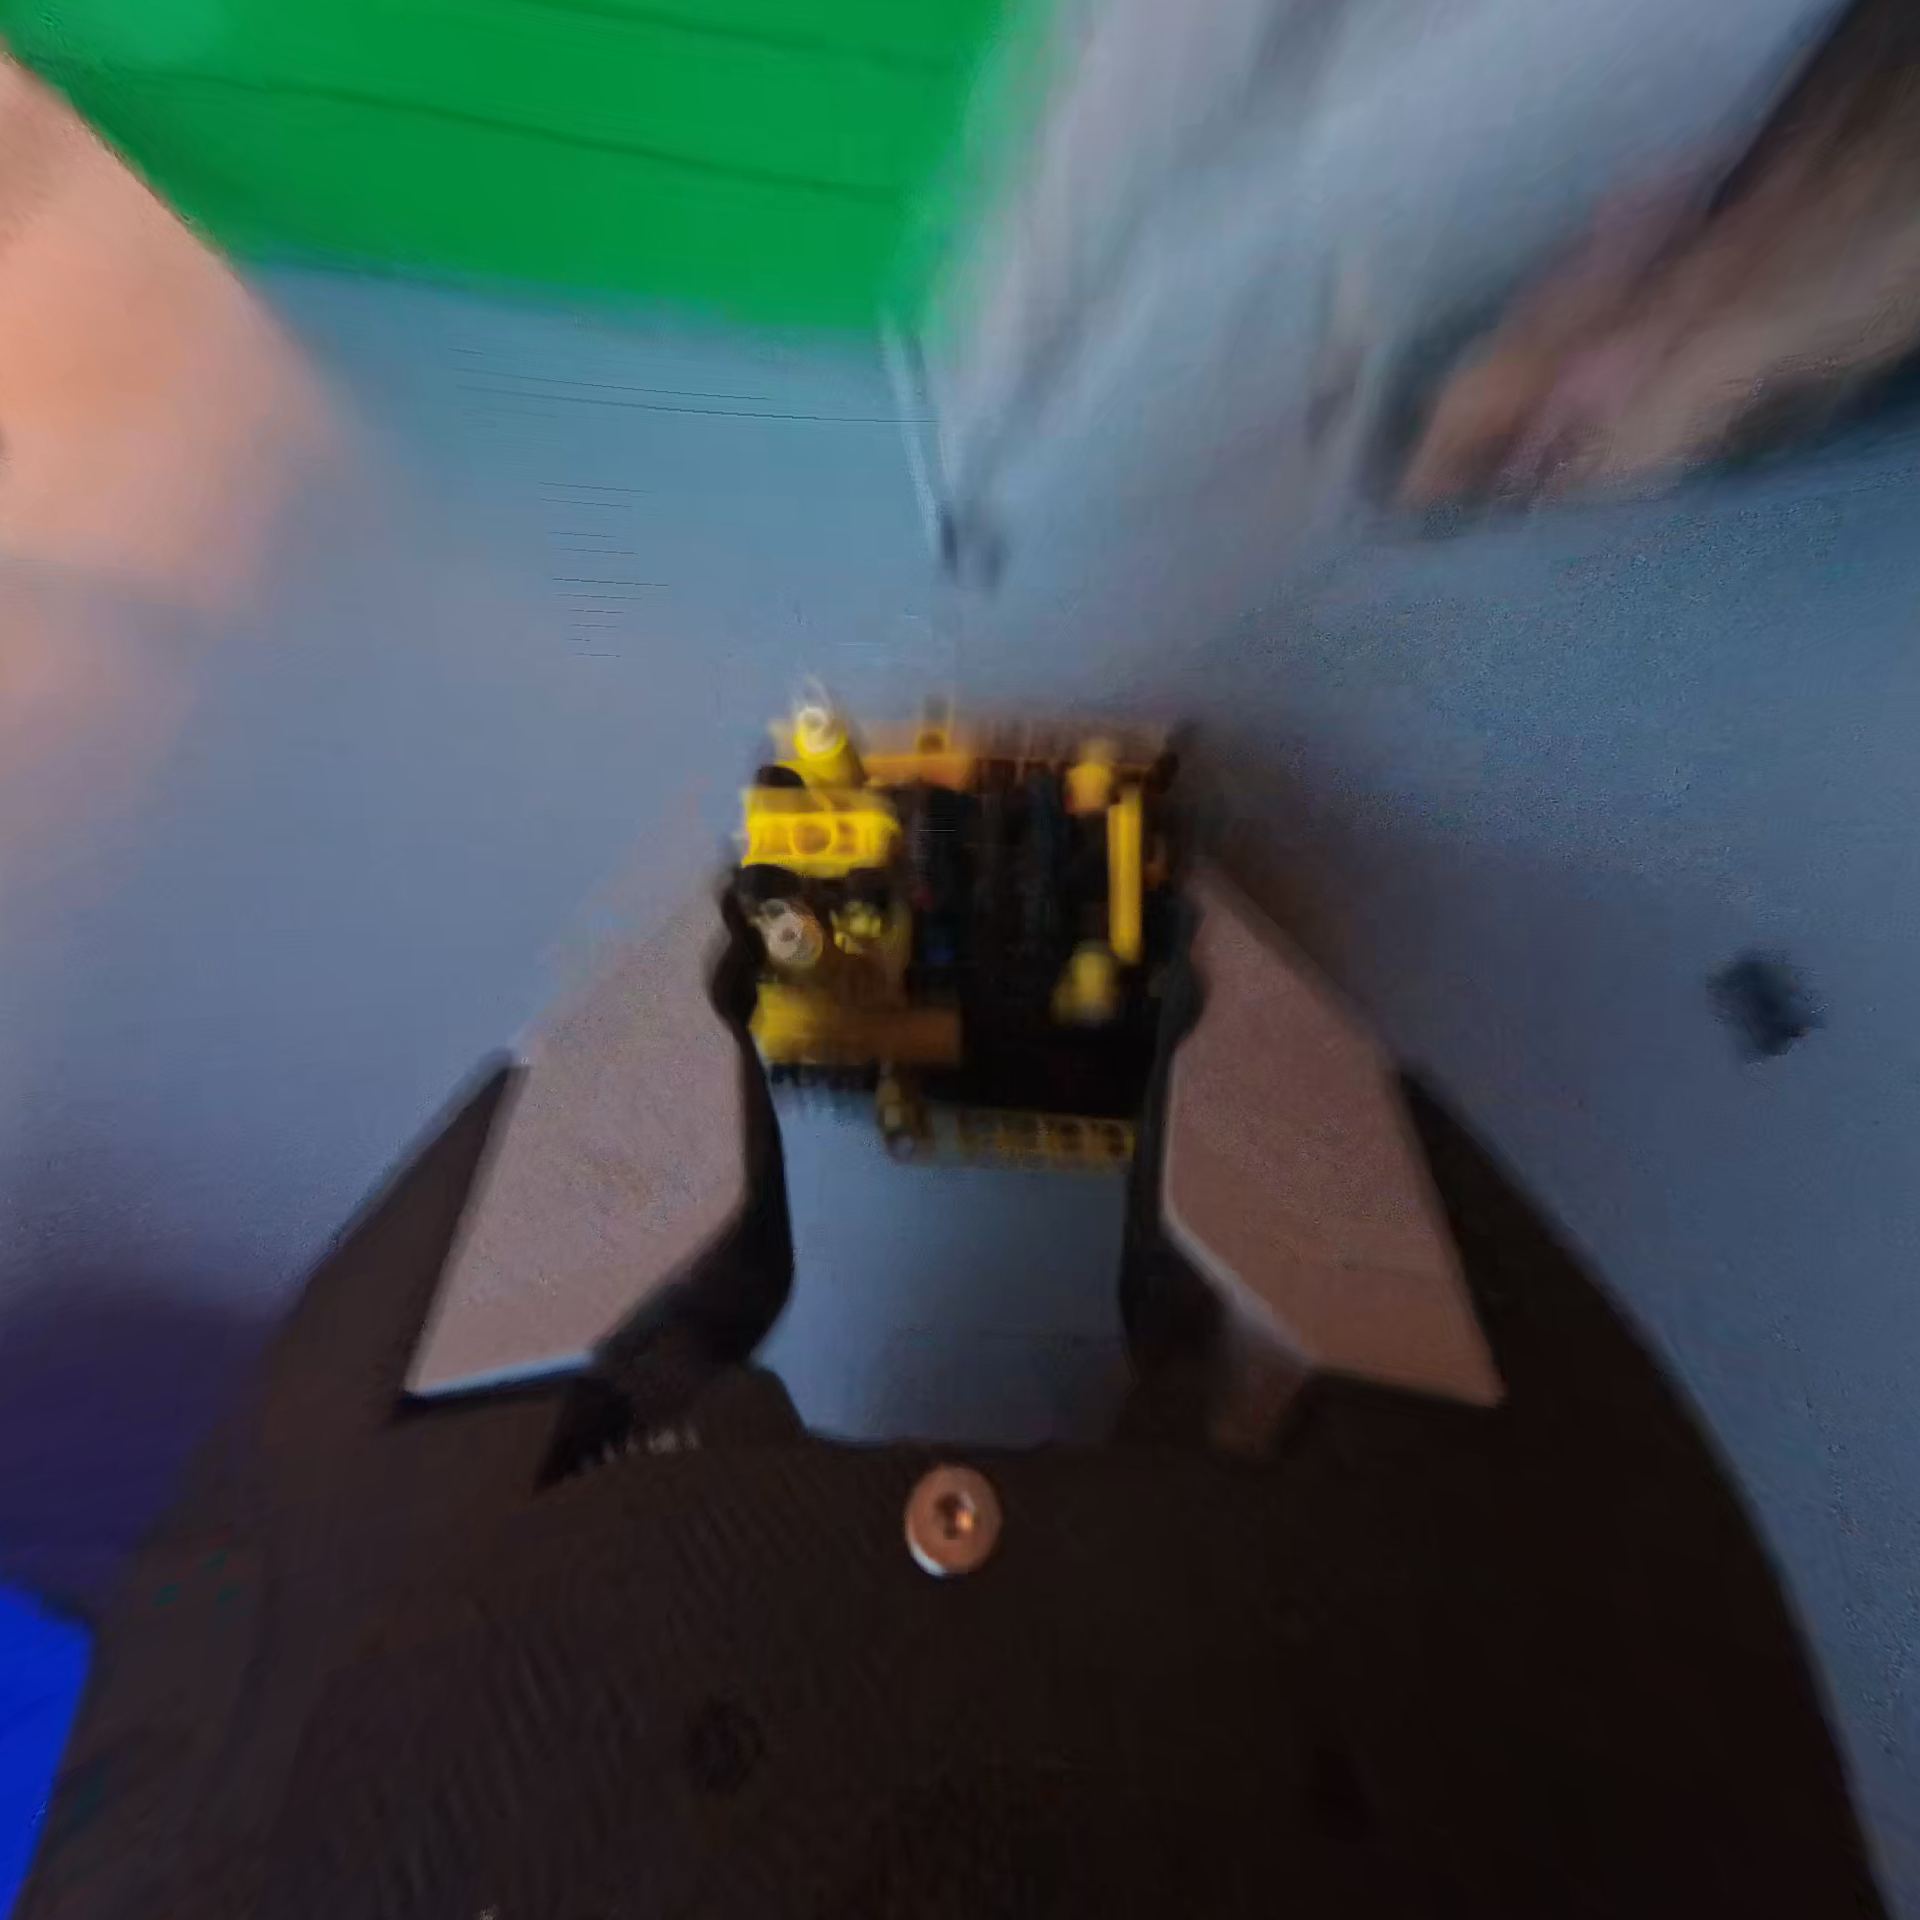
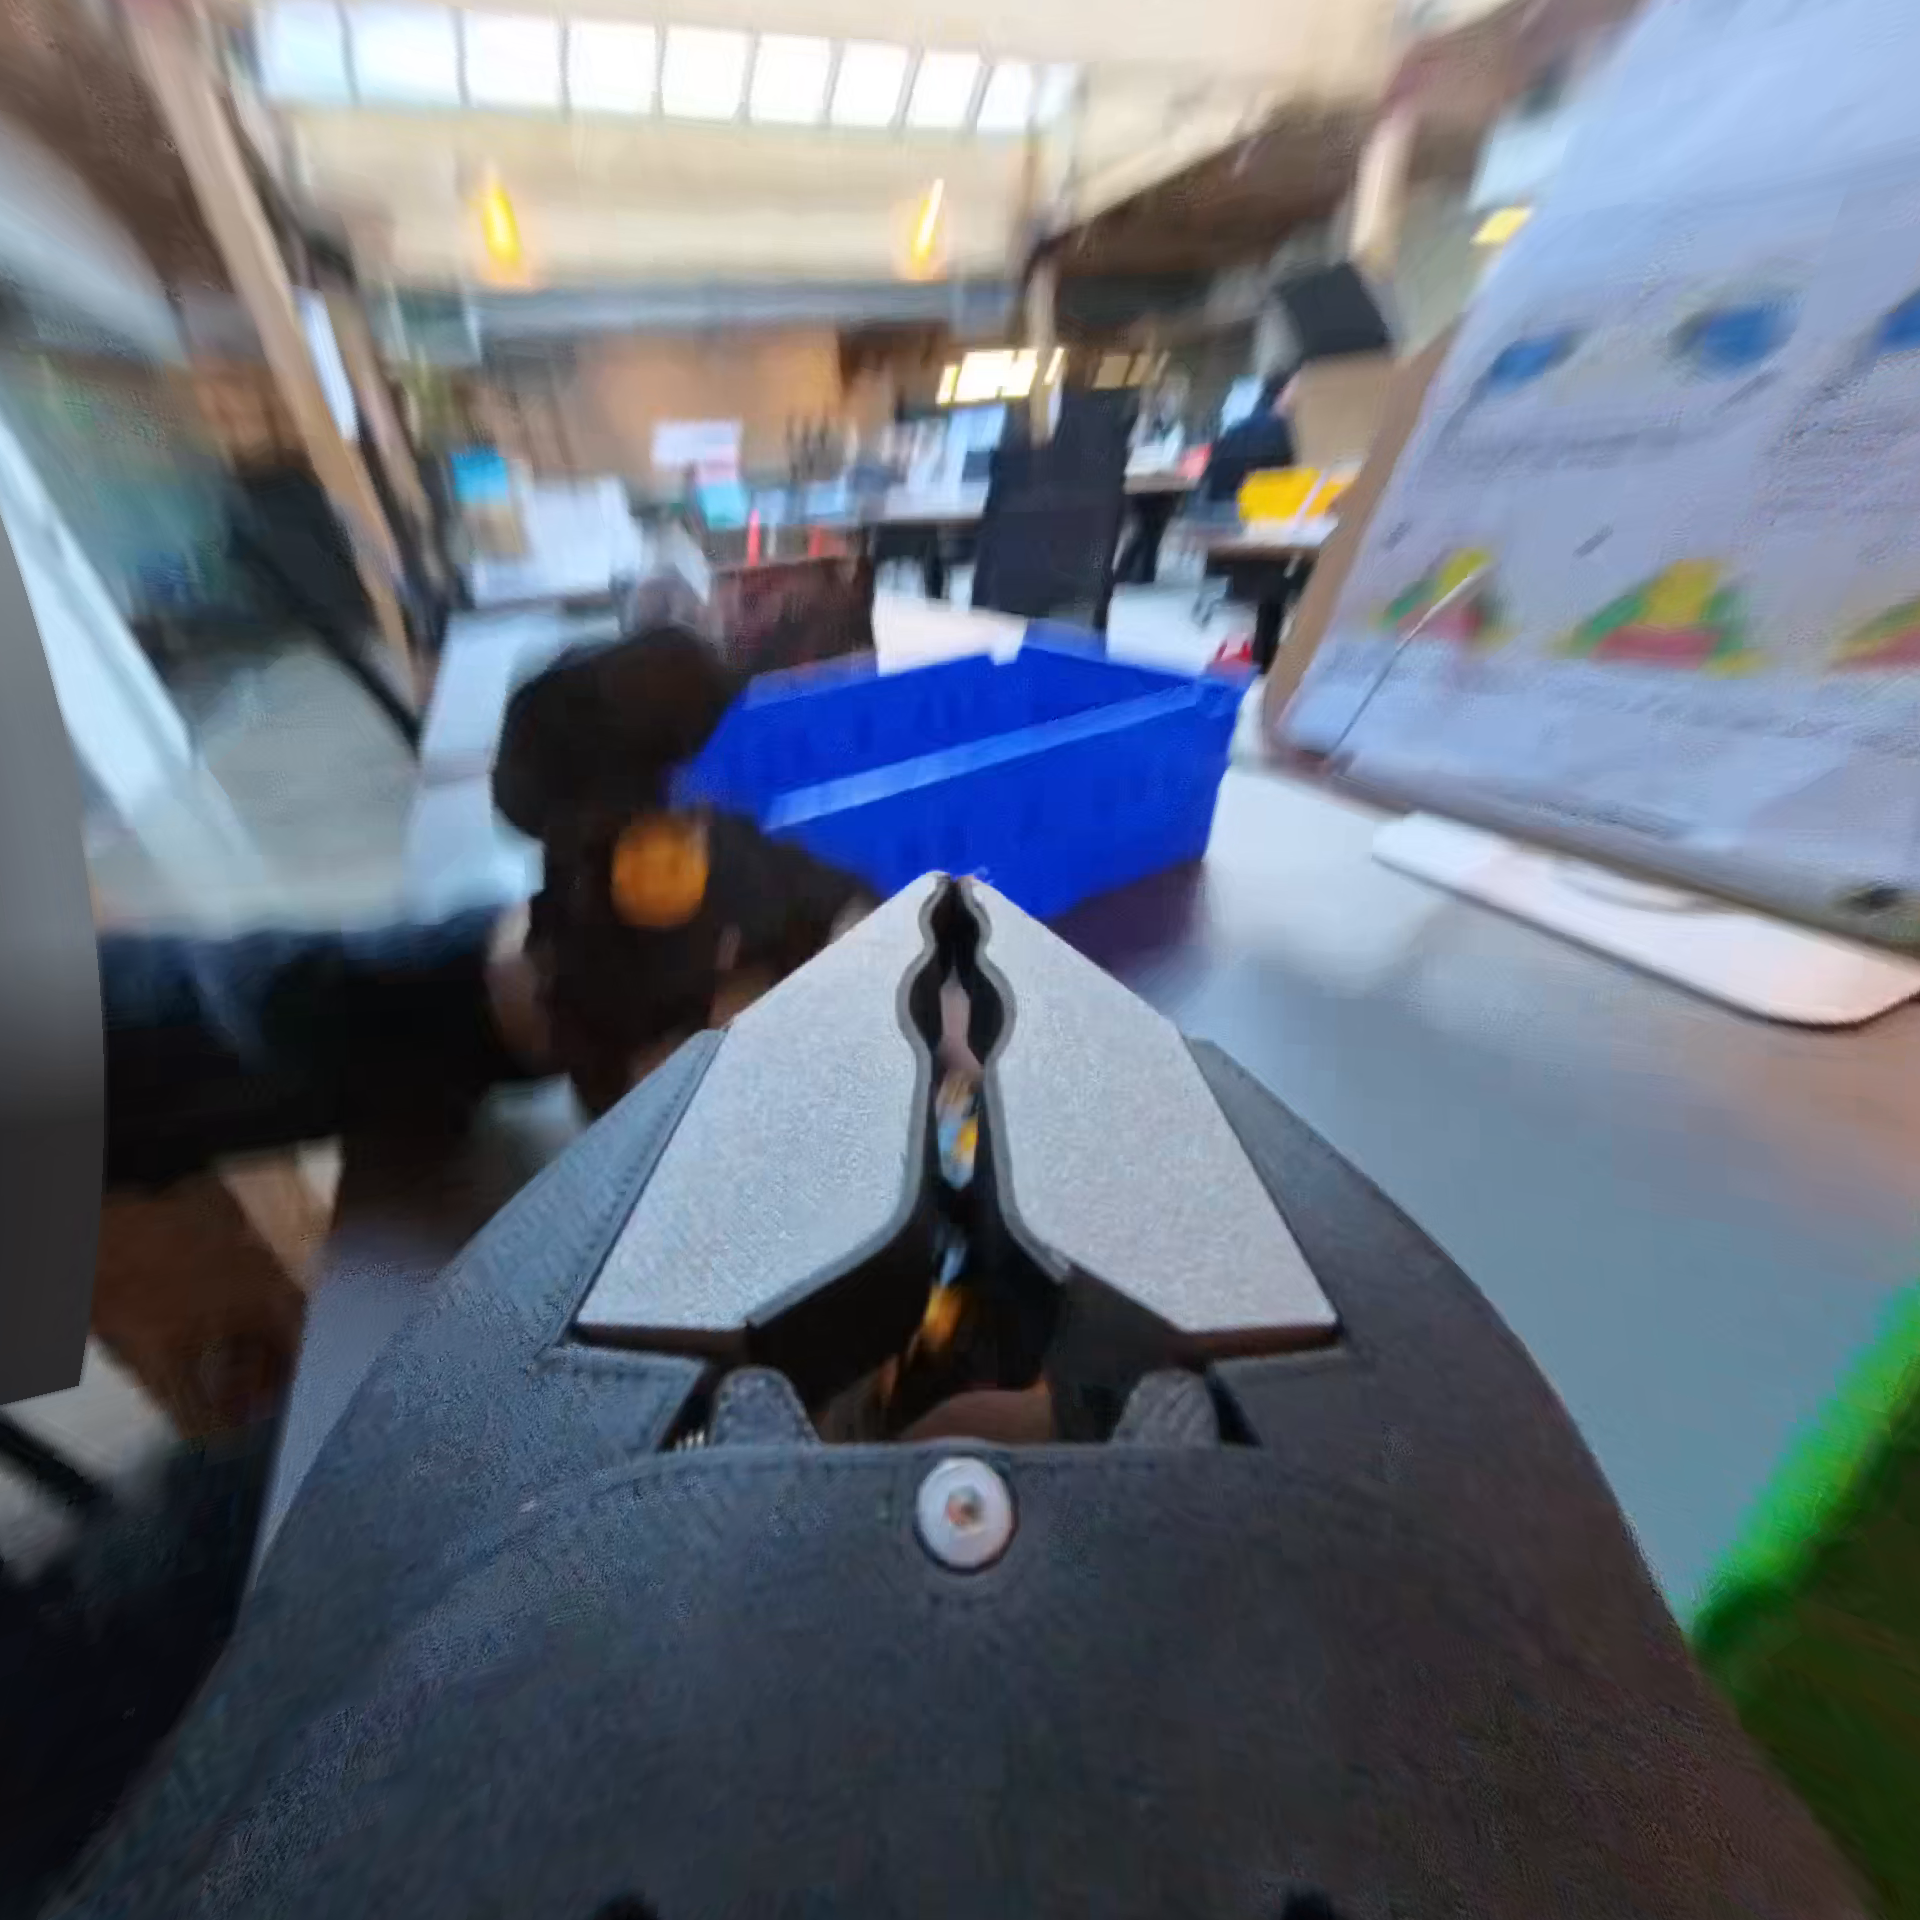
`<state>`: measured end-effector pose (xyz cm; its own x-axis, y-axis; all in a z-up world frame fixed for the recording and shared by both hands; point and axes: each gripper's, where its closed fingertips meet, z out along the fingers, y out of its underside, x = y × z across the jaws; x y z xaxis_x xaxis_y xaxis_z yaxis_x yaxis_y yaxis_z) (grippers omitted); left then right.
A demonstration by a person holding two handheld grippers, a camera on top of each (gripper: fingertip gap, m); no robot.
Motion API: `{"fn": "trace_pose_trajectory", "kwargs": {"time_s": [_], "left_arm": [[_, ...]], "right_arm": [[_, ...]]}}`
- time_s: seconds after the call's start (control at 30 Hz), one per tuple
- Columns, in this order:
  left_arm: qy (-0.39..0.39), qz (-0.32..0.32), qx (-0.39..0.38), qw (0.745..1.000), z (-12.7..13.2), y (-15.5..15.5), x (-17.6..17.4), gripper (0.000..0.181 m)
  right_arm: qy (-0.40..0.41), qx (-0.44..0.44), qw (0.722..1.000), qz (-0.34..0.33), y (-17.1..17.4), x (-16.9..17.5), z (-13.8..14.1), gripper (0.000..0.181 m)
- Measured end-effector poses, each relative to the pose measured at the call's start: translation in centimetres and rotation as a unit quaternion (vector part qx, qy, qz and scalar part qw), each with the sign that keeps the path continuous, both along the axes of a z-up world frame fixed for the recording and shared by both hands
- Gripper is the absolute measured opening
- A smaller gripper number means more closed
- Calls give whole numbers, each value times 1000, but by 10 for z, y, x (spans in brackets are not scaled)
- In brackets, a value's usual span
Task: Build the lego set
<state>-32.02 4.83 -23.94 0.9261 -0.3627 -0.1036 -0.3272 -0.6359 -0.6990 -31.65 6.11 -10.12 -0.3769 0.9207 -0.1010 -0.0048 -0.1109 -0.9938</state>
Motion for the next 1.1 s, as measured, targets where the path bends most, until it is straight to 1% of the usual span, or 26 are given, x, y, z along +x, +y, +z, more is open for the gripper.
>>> {"fn": "trace_pose_trajectory", "kwargs": {"time_s": [0.03,0.07,0.1,0.13,0.17,0.23,0.33,0.4,0.57,0.6,0.63,0.67,0.77,0.87,0.97,1.03,1.1], "left_arm": [[3,-17,49,999,5,7,9,76],[-9,-16,37,999,7,7,14,74],[3,-16,39,999,8,10,14,74],[-7,-9,41,999,7,12,14,74],[-8,-12,43,999,7,13,14,74],[-13,-18,45,999,7,12,13,74],[-18,-17,51,998,7,12,7,74],[-12,-13,55,998,7,13,3,74],[-11,-16,59,998,8,13,3,74],[-9,-16,61,998,8,14,2,75],[-8,-16,61,998,9,13,3,75],[-8,-16,61,998,8,14,2,74],[-15,-20,61,998,10,13,1,74],[-28,-12,58,998,11,13,-3,73],[-55,-1,57,997,13,13,-5,73],[-94,9,56,994,14,18,-7,74],[-134,22,56,989,19,14,-8,74]], "right_arm": [[14,-14,1000,-9,9,1,13,0],[33,-26,999,-22,22,1,27,0],[23,-23,999,-15,24,-3,25,0],[-12,-21,1000,1,21,-8,9,0],[-41,-17,999,1,21,-12,-6,0],[-85,31,996,-8,21,-15,-32,0],[-92,42,994,31,10,-9,-39,0],[-116,33,991,59,4,-6,-47,0],[-171,24,980,100,-2,-1,-66,0],[-184,31,977,104,-2,0,-72,6],[-198,42,974,103,-2,1,-78,22],[-214,55,970,101,-1,2,-86,23],[-245,108,959,90,4,9,-106,19],[-268,153,947,86,11,18,-121,21],[-258,161,948,98,9,24,-120,23],[-251,172,946,107,7,28,-121,22],[-258,194,941,103,9,30,-127,15]]}}
